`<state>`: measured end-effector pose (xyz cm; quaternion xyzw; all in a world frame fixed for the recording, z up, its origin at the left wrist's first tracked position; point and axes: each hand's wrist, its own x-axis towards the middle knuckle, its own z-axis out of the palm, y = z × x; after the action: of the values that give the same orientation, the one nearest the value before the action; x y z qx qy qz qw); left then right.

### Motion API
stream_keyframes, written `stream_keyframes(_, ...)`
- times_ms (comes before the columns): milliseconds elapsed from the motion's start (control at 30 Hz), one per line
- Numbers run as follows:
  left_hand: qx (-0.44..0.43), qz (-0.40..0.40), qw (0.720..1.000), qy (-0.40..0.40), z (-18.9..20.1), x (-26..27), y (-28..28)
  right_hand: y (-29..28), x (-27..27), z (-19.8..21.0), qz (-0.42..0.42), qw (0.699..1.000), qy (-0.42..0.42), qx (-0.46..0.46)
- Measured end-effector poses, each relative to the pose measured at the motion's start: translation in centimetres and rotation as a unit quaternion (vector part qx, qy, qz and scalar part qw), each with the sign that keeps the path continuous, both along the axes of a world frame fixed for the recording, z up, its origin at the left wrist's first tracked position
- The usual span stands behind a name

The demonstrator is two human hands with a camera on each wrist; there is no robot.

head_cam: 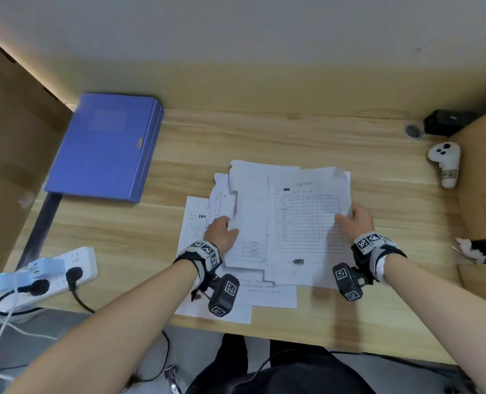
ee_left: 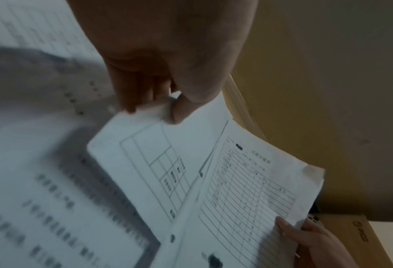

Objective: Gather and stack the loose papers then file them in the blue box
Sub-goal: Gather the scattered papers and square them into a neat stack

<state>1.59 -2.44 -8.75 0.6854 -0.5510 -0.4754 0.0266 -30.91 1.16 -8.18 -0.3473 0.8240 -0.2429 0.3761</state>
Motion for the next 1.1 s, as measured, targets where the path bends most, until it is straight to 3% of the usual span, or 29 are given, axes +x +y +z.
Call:
stream_keyframes(167,-0.085,-0.037,0.995,-0.038,4.5,2.0,-4.1,-0.8,-0.8,4.3,-0.017,0.999,-0.031,-0.023)
stream_keyframes(367,-0.184,-0.216,0.945,-0.162,11.6,2.2,-10.7,-2.3,-1.2,9.9,0.076,0.995,-0.02,-0.056)
stream_keyframes(433,-0.178,-0.287,0.926,-0.167,13.6,1.4,-12.2,-2.6,-0.8,11.1,0.116,0.991,-0.019,-0.061)
stream_keyframes(600,-0.094,-0.416,0.9,-0.089,16.6,-2.3,-13.2,-3.5,0.7,12.5,0.22,0.974,0.022,-0.038)
stream_keyframes(700,-0.057,-0.434,0.899,-0.029,15.2,-4.0,-12.2,-3.3,2.2,12.1,0.304,0.951,0.045,-0.017)
stream_keyframes(800,-0.041,-0.406,0.913,-0.022,12.2,-5.7,-10.9,-2.6,3.7,10.8,0.385,0.921,0.058,-0.018)
stream_keyframes(967,0.013,-0.352,0.936,-0.006,6.2,-6.7,-9.2,-2.2,5.2,7.2,0.439,0.89,0.124,-0.006)
stream_keyframes(1100,0.025,-0.238,0.97,-0.049,3.9,-4.8,-8.6,-3.0,5.6,4.5,0.472,0.87,0.141,0.005)
